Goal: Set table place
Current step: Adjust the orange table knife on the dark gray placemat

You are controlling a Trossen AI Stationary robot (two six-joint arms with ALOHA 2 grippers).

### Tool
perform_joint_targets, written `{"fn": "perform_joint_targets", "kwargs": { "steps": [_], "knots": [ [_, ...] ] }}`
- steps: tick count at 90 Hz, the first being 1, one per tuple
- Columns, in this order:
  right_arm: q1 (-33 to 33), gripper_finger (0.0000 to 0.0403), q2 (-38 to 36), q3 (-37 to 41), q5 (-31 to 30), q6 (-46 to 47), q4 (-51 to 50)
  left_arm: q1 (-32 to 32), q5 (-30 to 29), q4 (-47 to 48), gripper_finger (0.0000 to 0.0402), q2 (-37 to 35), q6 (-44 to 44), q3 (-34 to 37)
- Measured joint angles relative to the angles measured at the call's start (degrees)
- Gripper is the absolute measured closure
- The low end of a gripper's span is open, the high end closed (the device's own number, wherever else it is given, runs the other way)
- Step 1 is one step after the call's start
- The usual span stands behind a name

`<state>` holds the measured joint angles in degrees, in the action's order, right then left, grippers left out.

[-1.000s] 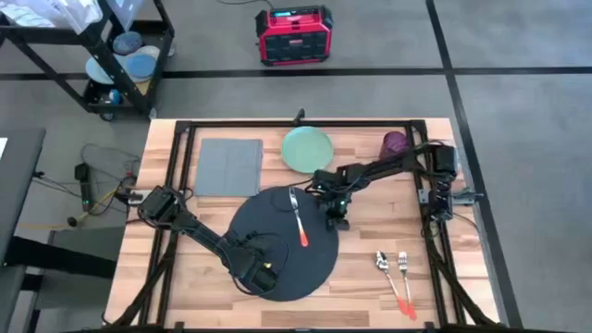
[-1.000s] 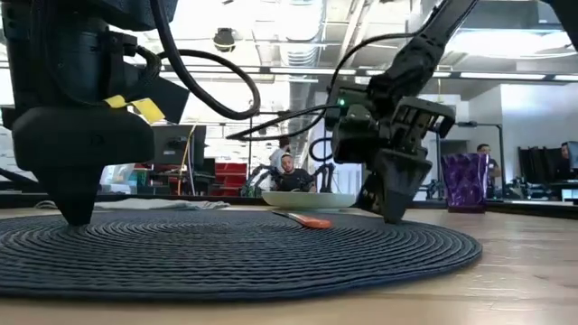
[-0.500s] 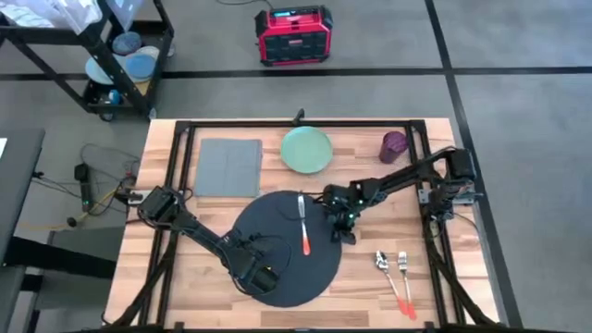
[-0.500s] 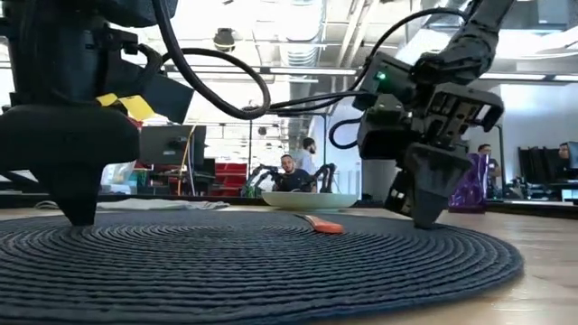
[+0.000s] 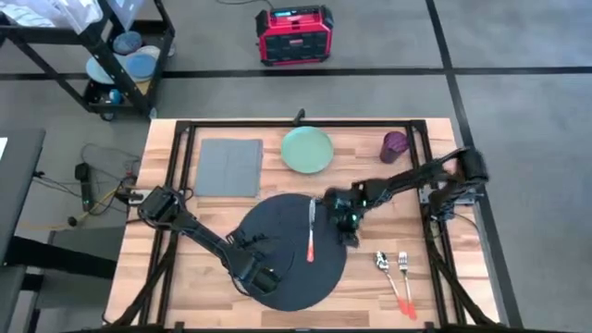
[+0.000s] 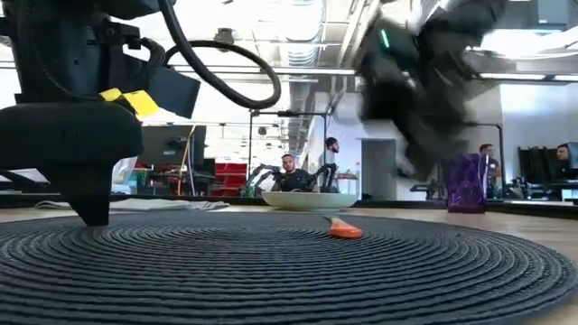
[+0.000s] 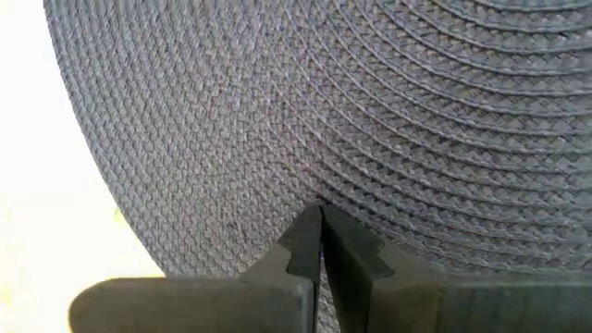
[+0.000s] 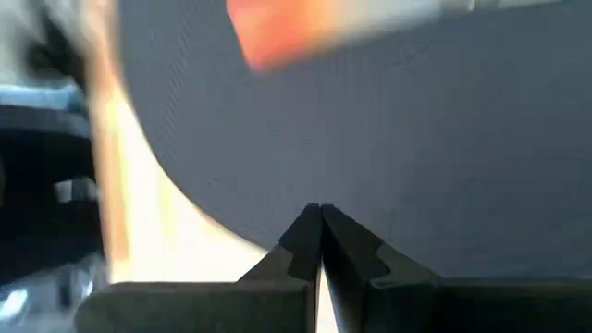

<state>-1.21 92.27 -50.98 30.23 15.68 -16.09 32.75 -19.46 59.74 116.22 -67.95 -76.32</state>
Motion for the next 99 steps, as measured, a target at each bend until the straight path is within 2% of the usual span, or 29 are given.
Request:
{"fn": "perform_joint_targets", "kwargs": {
  "steps": [14, 25, 35, 43, 99],
  "knots": [
    [-7.1, 0.0403, -4.2, -5.2, -2.9, -4.0, -3.3, 0.5, -0.6, -0.7, 0.0401, 0.0, 0.4, 0.0],
    [-13.1, 0.0403, -1.1, -7.8, -2.0, -6.8, -4.7, 0.6, -1.3, -0.7, 0.0401, 0.0, 1.1, 0.0],
    [-15.6, 0.0403, 4.7, -8.7, -1.0, -9.0, -5.5, 0.6, -1.4, -0.8, 0.0401, 0.0, 0.6, 0.0],
    [-16.4, 0.0403, 7.6, -10.6, 1.4, -9.6, -4.8, 0.5, -1.4, -0.8, 0.0401, 0.0, 0.4, 0.0],
    [-15.2, 0.0403, 17.0, -12.5, 1.8, -12.8, -6.1, 0.6, -1.5, -0.8, 0.0401, 0.0, 0.7, 0.0]
  ]
}}
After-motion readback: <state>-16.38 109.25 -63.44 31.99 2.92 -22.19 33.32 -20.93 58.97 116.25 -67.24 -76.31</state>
